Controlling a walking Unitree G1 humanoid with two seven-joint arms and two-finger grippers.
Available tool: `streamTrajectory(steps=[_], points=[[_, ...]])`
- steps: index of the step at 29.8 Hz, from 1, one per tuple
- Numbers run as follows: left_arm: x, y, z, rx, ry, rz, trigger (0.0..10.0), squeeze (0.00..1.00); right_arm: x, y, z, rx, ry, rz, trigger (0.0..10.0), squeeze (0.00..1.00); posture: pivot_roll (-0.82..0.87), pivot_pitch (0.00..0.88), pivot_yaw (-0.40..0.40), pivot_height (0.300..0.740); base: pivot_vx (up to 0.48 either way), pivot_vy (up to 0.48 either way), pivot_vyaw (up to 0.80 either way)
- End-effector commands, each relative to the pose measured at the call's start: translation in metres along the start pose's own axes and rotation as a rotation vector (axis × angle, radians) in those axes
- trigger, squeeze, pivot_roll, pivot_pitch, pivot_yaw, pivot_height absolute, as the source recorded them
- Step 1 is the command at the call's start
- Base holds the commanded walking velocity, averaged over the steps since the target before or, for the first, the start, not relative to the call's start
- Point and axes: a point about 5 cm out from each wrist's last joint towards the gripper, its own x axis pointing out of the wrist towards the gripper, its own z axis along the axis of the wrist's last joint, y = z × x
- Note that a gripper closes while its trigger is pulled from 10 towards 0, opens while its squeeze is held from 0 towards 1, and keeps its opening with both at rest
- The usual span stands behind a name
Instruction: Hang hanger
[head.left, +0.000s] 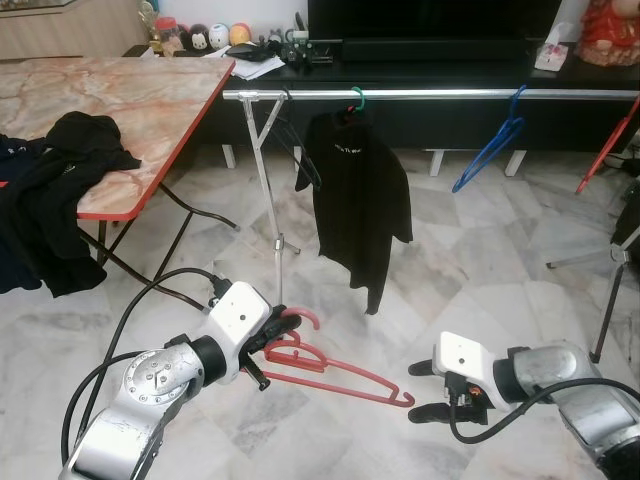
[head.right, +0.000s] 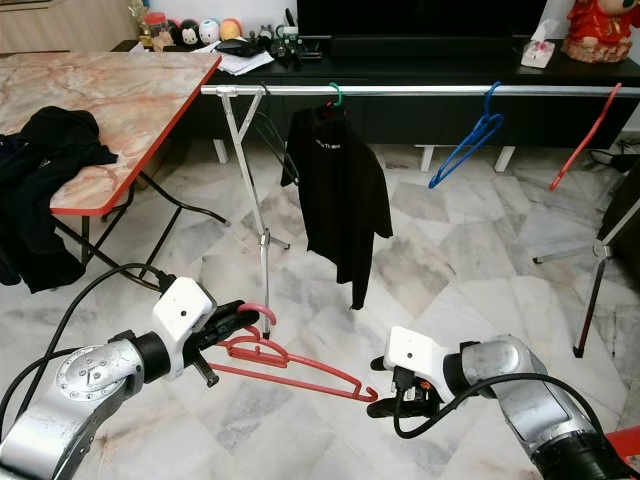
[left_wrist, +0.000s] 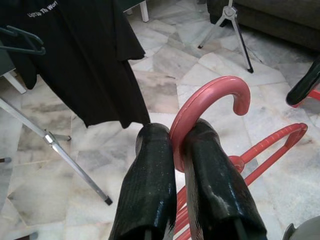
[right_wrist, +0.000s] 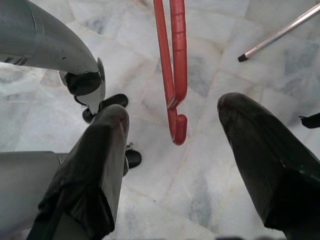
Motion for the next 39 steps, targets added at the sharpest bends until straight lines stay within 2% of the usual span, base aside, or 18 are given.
streamTrajectory(steps=[1, 9, 13, 19, 22, 27, 39], points=[[-0.002, 0.003, 0.001, -0.002, -0.006, -0.001, 0.0, 0.00, -0.001, -0.001, 0.001, 0.000, -0.019, -0.011, 10.0, 0.00, -0.10, 0.039, 0.033, 0.740, 0.000, 0.000, 0.00], [-0.001, 0.000, 0.002, -0.007, -0.008, -0.034, 0.0, 0.00, 0.004, -0.002, -0.010, 0.002, 0.009, -0.022, 10.0, 0.00, -0.10, 0.032, 0.034, 0.740, 0.000, 0.000, 0.00], [-0.001, -0.004, 0.005, -0.018, -0.015, -0.075, 0.0, 0.00, 0.008, -0.005, -0.017, -0.004, 0.036, -0.072, 10.0, 0.00, -0.10, 0.025, 0.029, 0.740, 0.000, 0.000, 0.00], [-0.001, -0.004, 0.008, -0.023, -0.021, -0.083, 0.0, 0.00, 0.012, -0.002, -0.019, 0.011, 0.023, -0.051, 10.0, 0.00, -0.09, 0.030, 0.028, 0.740, 0.000, 0.000, 0.00], [-0.001, -0.004, 0.008, -0.031, -0.024, -0.090, 0.0, 0.00, 0.014, 0.003, -0.021, 0.047, 0.003, -0.005, 10.0, 0.00, -0.10, 0.035, 0.028, 0.740, 0.000, 0.000, 0.00], [0.001, -0.004, 0.010, -0.033, -0.032, -0.094, 0.0, 0.00, 0.016, 0.009, -0.025, 0.051, 0.001, 0.048, 10.0, 0.00, -0.10, 0.038, 0.027, 0.740, 0.000, 0.000, 0.00], [0.002, -0.003, 0.013, -0.042, -0.043, -0.092, 0.0, 0.00, 0.023, 0.013, -0.028, 0.088, -0.018, 0.058, 10.0, 0.00, -0.09, 0.045, 0.027, 0.740, 0.000, 0.000, 0.00]])
